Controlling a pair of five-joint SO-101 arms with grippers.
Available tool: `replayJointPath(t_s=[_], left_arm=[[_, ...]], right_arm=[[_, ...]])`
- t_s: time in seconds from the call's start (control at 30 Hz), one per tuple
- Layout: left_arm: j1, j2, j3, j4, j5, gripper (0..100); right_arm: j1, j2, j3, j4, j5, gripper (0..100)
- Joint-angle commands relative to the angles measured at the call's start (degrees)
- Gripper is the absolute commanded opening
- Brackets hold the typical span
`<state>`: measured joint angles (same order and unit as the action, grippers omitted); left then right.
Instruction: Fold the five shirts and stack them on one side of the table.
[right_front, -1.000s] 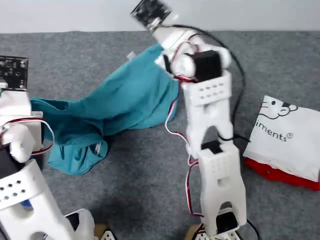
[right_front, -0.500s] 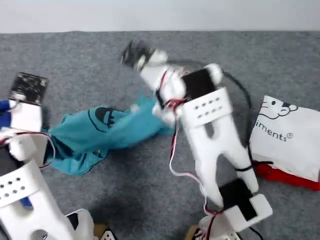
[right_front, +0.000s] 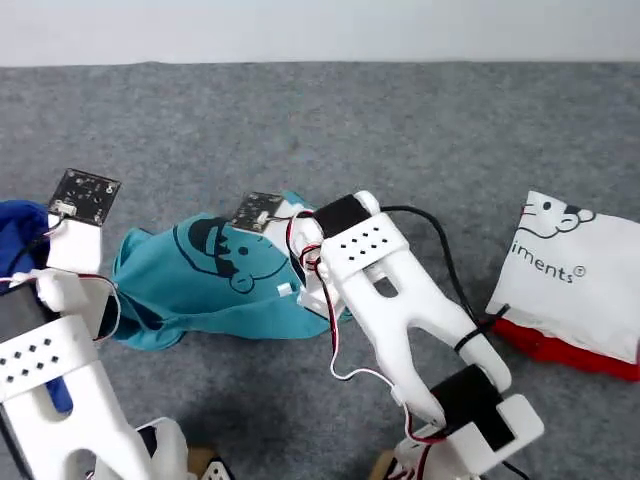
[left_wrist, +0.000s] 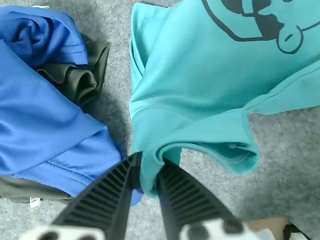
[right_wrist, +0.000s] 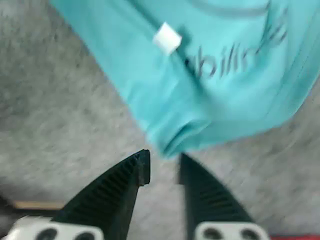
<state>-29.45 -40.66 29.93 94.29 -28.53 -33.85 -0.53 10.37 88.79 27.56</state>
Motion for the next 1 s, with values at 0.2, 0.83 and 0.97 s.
replayJointPath(t_s=[0.2,0.83,0.97], left_arm=[[-0.4,-1.1,0.0,-2.7,-0.4,0],[-0.4,-1.2,5.3,-4.5,-0.4,0],[-0.4,-1.2,5.2,-5.8,-0.4,0]], right_arm=[[-0.6,1.8,-4.0,-2.8,-4.7,29.6],[-2.3,36.6,-40.3,8.1,-8.0,12.3],[-2.6,38.1,-45.5,12.2,-8.0,9.7]])
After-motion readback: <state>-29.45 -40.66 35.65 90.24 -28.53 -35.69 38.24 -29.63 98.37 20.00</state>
